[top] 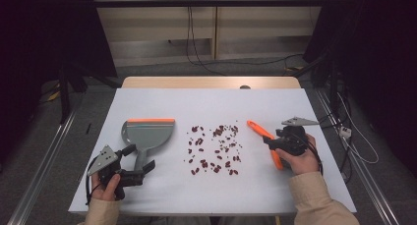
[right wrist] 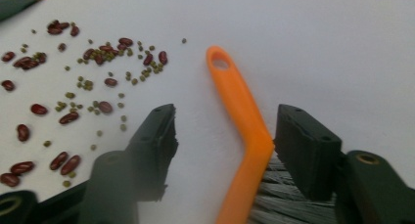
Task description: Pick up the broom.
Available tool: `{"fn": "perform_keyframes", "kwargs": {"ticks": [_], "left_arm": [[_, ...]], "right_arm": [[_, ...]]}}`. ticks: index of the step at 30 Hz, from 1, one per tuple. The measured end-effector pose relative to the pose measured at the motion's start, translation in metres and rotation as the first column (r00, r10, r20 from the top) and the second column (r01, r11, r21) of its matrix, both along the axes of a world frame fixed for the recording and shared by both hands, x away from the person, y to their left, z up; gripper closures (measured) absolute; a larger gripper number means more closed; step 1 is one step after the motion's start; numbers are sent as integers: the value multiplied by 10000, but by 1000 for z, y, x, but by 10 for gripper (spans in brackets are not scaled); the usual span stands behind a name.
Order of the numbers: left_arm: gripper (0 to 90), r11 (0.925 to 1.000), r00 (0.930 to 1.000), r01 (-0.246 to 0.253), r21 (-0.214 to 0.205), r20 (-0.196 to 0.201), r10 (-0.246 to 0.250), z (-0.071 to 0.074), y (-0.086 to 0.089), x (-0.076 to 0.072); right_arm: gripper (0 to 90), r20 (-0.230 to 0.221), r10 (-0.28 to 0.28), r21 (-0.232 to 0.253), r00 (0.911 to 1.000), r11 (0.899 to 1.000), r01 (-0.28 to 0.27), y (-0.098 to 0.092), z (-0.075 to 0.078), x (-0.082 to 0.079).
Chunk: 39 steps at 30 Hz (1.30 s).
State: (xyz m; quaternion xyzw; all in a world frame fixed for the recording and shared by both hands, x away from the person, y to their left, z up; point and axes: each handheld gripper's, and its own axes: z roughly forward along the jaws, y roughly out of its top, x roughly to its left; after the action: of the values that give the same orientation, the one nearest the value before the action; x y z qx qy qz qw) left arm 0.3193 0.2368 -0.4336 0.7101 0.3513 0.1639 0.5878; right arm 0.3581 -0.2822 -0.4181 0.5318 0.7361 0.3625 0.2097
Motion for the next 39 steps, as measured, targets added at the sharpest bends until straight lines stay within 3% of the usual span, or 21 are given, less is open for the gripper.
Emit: {"fn": "perform_keyframes", "kwargs": {"ticks": [6, 9, 12, 19, 26, 30, 32, 35, 37, 39], "left_arm": [[29, 10000, 10000, -21, -72, 32, 22, 1, 2, -1], [29, 10000, 10000, -8, -89, 34, 9, 1, 2, -1], [29, 9999, 10000, 37, -94, 34, -37, 1, 1, 0], [29, 10000, 10000, 48, -87, 38, -47, 1, 2, 0], [29, 10000, 10000, 63, -10, -20, -63, 0, 1, 1], [29, 9999, 10000, 95, 48, 31, -95, 0, 1, 1], [29, 9999, 10000, 70, 78, 66, -70, 1, 1, 0], [29, 10000, 10000, 8, -2, 76, -8, 1, 2, 0], [29, 10000, 10000, 14, -10, 78, -14, 1, 2, 0], [29, 10000, 10000, 28, 5, 92, -28, 1, 1, 1]], "right_arm": [[493, -645, -313, -446, 9974, 9986, 284, -3, 0, 17], [536, -1322, -451, -845, 9902, 9958, 341, -4, 1, 28], [542, -1522, -502, -1038, 9871, 9940, 346, -3, 1, 31], [573, -2677, -711, -1124, 9609, 9928, 421, -3, -11, 43], [679, -3255, -626, -1332, 9435, 9909, 198, 1, -17, 50], [677, -3373, -692, -1858, 9389, 9826, 57, 6, -20, 52], [677, -3356, -649, -1821, 9398, 9833, 29, 6, -21, 53], [679, -3699, -534, -1446, 9275, 9895, -7, 0, -21, 57], [685, -3848, -539, -1478, 9214, 9890, -38, 1, -20, 59], [689, -3754, -652, -1573, 9246, 9875, 57, 3, -21, 58]]}}
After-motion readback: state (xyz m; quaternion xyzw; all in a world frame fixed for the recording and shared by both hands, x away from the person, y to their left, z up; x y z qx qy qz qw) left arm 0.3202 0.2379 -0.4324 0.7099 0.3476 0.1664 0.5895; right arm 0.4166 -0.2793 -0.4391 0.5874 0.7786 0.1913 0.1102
